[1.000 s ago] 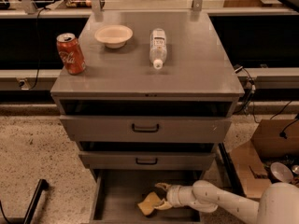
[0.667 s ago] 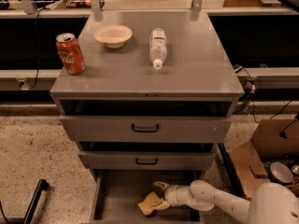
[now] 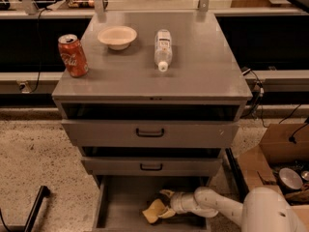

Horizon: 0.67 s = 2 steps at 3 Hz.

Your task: Pick sponge from bottom drawer and place on counter

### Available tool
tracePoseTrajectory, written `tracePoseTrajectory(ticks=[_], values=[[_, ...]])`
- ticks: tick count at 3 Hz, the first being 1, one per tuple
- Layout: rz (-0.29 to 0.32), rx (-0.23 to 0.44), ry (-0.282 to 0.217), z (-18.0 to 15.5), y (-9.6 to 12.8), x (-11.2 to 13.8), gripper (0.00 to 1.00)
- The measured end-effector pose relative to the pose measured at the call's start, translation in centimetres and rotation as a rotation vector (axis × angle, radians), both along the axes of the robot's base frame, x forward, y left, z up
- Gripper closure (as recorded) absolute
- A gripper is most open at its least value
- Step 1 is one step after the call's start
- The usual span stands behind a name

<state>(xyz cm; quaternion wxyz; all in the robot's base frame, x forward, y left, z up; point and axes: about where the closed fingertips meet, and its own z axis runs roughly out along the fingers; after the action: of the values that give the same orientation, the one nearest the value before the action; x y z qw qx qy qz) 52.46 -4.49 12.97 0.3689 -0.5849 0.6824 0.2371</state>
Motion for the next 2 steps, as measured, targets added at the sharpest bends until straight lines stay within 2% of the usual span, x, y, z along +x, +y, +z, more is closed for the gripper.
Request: tracePoseTrajectory(ticks=[1, 2], values=[[0.004, -0.014, 0.026, -1.39, -0.14, -0.14, 0.44], [0.014, -0.034, 0.049, -2.11, 0.07, -0.12, 0.62]])
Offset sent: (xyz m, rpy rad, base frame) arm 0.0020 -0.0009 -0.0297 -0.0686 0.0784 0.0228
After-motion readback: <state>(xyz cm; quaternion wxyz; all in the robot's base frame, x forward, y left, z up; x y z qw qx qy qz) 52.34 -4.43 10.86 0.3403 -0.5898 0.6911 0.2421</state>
